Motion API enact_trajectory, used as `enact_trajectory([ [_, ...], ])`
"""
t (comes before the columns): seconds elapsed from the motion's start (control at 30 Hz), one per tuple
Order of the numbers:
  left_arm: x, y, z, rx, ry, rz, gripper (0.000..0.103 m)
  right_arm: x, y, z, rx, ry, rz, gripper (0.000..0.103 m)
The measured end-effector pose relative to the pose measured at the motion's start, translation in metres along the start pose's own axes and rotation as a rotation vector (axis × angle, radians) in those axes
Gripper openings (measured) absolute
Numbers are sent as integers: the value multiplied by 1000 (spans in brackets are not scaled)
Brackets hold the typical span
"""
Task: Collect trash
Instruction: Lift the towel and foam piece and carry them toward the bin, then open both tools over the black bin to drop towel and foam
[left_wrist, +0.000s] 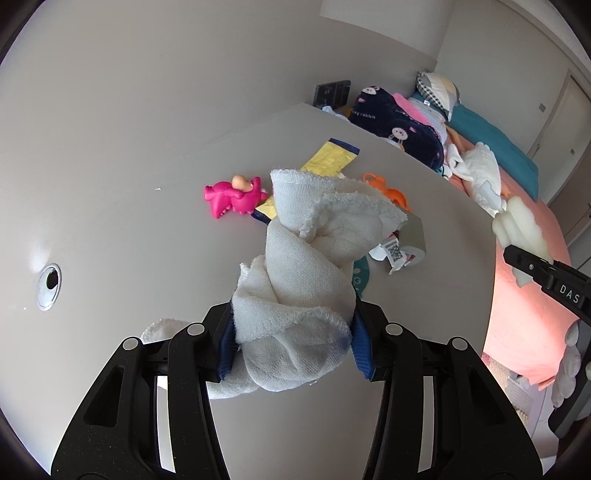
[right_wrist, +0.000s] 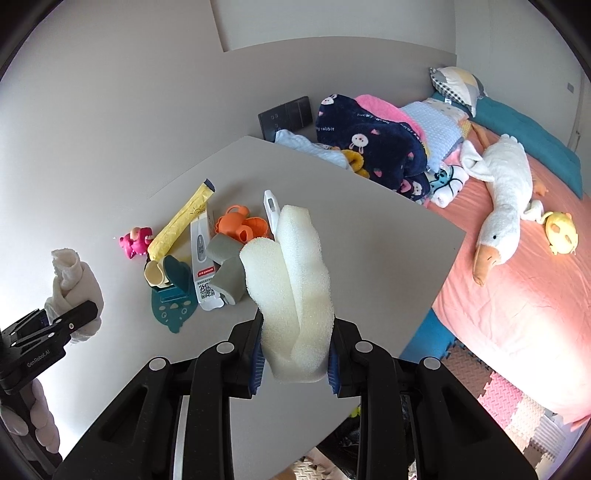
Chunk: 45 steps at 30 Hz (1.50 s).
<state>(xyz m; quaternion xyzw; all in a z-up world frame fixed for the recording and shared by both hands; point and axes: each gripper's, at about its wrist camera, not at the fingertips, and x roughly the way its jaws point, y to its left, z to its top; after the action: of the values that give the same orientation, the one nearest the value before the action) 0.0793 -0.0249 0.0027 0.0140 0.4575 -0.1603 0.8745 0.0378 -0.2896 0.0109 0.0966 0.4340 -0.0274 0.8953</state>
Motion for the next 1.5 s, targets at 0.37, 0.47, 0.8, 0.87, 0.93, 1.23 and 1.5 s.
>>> enact_trajectory([
  [0.37, -4, -52, -13, 89, 12, -72, 49, -46, -25, -30, 34, -32, -32, 28],
  [0.47, -6, -67, -16, 117, 13, -91, 49, -55, -34, -38, 52, -38, -43, 28],
  [0.8, -17, -125, -32, 227, 19, -164, 49, -87, -68, -64, 116, -67, -73, 28],
  [0.87, -19, -137, -36, 248, 22, -180, 49, -93, -76, -70, 128, -69, -82, 28],
  [0.93, -21, -150, -41, 270, 26, -194, 49, -99, -83, -76, 138, -72, -95, 28],
  [1.23, -28, -209, -59, 374, 36, -266, 49, -131, -117, -99, 196, -101, -142, 28],
  [1.5, -26, -246, -74, 432, 67, -323, 58, -145, -149, -122, 254, -89, -174, 33],
])
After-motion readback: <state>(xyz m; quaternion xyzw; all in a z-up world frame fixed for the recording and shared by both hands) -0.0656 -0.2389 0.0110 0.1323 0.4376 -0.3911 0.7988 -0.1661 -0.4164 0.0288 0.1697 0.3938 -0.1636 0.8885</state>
